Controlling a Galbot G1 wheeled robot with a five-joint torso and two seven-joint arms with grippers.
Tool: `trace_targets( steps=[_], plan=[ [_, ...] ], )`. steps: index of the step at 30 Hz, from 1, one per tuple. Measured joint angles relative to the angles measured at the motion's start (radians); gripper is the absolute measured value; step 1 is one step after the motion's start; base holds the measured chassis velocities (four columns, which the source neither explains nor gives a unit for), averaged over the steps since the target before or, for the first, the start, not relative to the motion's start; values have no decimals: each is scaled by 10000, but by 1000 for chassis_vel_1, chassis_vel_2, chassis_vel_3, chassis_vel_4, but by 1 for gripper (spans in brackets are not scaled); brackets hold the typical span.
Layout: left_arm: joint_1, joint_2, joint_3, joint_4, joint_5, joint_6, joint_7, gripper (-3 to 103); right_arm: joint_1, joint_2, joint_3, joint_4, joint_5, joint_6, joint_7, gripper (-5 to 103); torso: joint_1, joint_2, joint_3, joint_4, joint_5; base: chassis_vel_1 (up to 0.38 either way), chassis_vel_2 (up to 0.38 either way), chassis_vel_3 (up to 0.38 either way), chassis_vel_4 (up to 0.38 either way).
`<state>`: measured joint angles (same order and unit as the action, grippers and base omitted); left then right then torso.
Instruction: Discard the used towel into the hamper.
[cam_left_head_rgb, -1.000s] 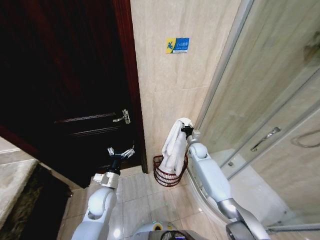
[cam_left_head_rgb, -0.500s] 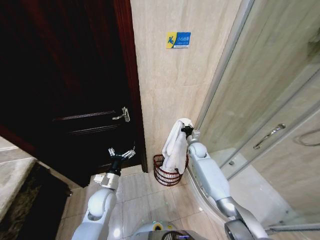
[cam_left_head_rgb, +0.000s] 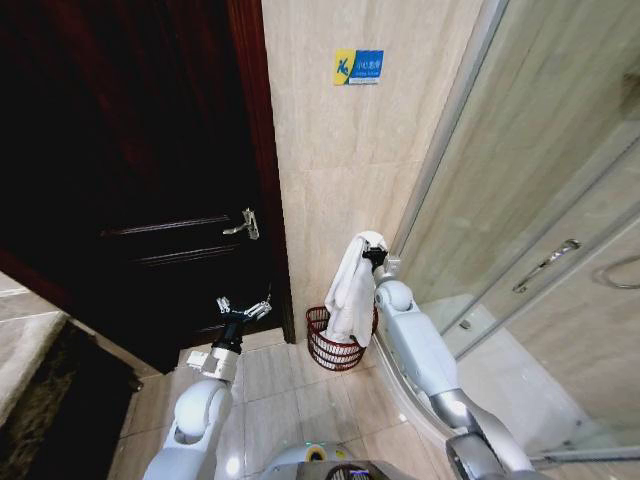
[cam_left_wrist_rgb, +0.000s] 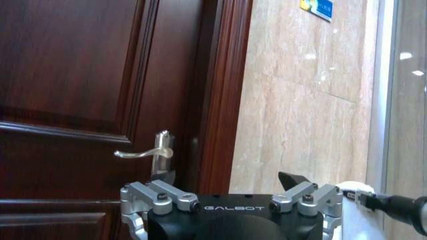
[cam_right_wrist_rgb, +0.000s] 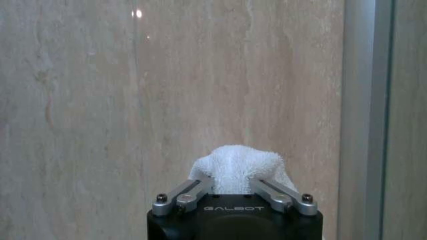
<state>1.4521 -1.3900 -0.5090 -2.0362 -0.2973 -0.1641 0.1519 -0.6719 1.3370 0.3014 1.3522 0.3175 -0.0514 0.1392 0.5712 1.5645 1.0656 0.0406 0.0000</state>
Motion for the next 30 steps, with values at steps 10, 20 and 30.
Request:
trace_targets(
  steps=[10, 20, 30],
  plan=[
    [31, 6, -12, -9, 26, -25, 25, 100, 248, 78, -82, 29, -12, -99, 84, 7, -402, -845, -439, -1, 0, 0, 0, 0, 0],
    [-2, -6, -12, 50, 14, -76, 50, 100, -16, -46, -104, 135, -144, -115, 40, 7, -686, -1449, -768, -1, 1, -1, 7, 10, -8],
    [37, -45, -20, 61, 20, -147, 118, 100, -314, -24, -49, 158, -205, -26, -100, 7, -979, -2065, -1097, -1, 0, 0, 0, 0, 0]
  ],
)
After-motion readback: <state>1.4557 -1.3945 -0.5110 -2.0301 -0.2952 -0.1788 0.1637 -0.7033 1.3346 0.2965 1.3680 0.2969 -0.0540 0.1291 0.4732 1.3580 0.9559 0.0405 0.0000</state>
